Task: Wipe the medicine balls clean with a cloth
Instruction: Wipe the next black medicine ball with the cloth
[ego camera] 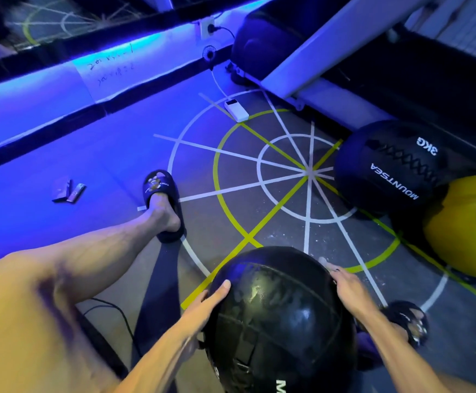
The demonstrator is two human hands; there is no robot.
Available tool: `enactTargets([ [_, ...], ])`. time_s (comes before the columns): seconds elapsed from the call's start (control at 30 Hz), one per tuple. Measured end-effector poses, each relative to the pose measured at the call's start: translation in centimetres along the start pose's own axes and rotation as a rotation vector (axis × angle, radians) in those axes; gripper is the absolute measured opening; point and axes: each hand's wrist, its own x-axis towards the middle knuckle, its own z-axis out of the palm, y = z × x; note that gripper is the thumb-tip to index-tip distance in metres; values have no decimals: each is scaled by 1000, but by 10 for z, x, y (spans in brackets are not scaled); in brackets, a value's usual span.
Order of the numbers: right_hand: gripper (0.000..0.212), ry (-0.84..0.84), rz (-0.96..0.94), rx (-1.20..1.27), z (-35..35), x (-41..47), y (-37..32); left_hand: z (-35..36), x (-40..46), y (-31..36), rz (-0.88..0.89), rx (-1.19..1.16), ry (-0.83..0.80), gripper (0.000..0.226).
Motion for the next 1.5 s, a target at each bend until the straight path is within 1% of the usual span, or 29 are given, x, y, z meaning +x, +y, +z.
enactTargets([
  [0.1, 43, 68, 2, 157, 2, -9, 1, 3, -6, 9, 174, -88, -52, 74],
  [0.13, 44, 97, -2, 243, 3, -13, 1, 2, -8, 13, 242, -82, -40, 74],
  [0.17, 44, 124, 7, 333, 7, -14, 0, -3, -8, 19, 317, -70, -16, 76],
  [0.23, 44, 173, 0, 475, 19, -15, -3, -15, -7, 28, 471, -25, 73, 95],
  [0.33, 46, 139, -23, 565, 42, -9, -13, -28, 0, 39, 603, 175, 249, 107],
  [0.37, 47, 109, -38, 542, 50, -7, -14, -29, 0, 43, 640, 232, 291, 112],
  [0.43, 48, 64, -85, 457, 59, -6, -15, -33, 1, 50, 647, 305, 359, 120],
  [0.5, 45, 74, -109, 387, 58, -9, -20, -37, 3, 52, 643, 298, 358, 120],
  [0.53, 42, 95, -96, 373, 55, -9, -26, -38, 4, 52, 652, 299, 349, 119],
  [0.63, 41, 244, -19, 264, 43, -9, -41, -41, 11, 48, 665, 344, 344, 116],
  [0.7, 43, 297, -36, 187, 39, -14, -57, -40, 14, 46, 690, 410, 343, 121],
  [0.73, 45, 299, -91, 140, 41, -17, -69, -38, 14, 47, 687, 444, 331, 130],
  [0.77, 47, 283, -202, 82, 44, -20, -82, -37, 13, 47, 678, 464, 310, 138],
  [0.83, 52, 201, -520, -72, 61, -32, -107, -31, 9, 48, 670, 505, 275, 147],
  [0.9, 58, 130, -862, -425, 80, -36, -121, -25, 6, 42, 689, 525, 276, 145],
  [0.93, 60, 116, -994, -581, 87, -33, -123, -23, 4, 39, 691, 516, 279, 144],
  [0.97, 61, 58, -1029, -639, 88, -28, -123, -23, 2, 37, 690, 500, 281, 142],
  [1.0, 61, -3, -1014, -619, 85, -19, -124, -24, 3, 36, 688, 495, 283, 141],
  [1.03, 59, -48, -947, -538, 79, -8, -124, -26, 4, 36, 690, 500, 284, 139],
  [1.07, 57, -67, -829, -444, 71, 5, -120, -27, 5, 38, 688, 514, 281, 138],
  [1.17, 56, -18, -318, -208, 43, 41, -113, -26, 4, 38, 659, 505, 259, 134],
  [1.2, 52, -14, -242, -197, 40, 41, -117, -25, 4, 38, 663, 508, 265, 133],
  [1.23, 47, -23, -266, -239, 44, 32, -126, -24, 2, 39, 670, 515, 275, 133],
  [1.27, 42, -33, -361, -288, 53, 19, -136, -23, 2, 39, 674, 519, 281, 133],
  [1.33, 44, -88, -685, -381, 73, -18, -156, -22, 0, 41, 669, 513, 287, 133],
  [1.4, 52, -97, -939, -500, 84, -27, -155, -21, -2, 42, 663, 519, 277, 133],
  [1.43, 53, -103, -947, -486, 80, -17, -149, -20, -3, 40, 662, 526, 275, 133],
  [1.47, 52, -110, -869, -453, 72, -2, -141, -18, -5, 40, 666, 536, 276, 134],
  [1.5, 51, -103, -731, -387, 61, 10, -137, -16, -7, 41, 673, 547, 281, 135],
])
